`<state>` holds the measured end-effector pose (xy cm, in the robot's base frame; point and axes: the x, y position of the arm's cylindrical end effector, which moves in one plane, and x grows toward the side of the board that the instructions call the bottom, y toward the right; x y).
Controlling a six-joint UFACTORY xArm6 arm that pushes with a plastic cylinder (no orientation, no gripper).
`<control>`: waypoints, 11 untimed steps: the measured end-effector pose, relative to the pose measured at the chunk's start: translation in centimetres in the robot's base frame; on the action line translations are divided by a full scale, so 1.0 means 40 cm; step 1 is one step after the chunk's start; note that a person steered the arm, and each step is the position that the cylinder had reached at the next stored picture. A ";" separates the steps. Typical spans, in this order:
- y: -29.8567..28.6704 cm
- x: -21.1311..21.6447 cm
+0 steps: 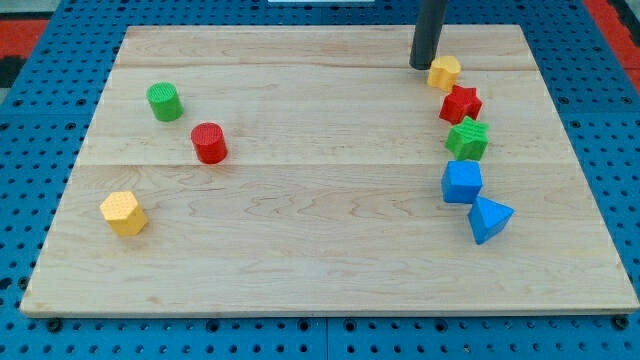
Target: Move the green circle towards top left
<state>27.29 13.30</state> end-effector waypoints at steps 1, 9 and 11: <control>-0.073 -0.008; -1.015 0.249; -0.943 0.080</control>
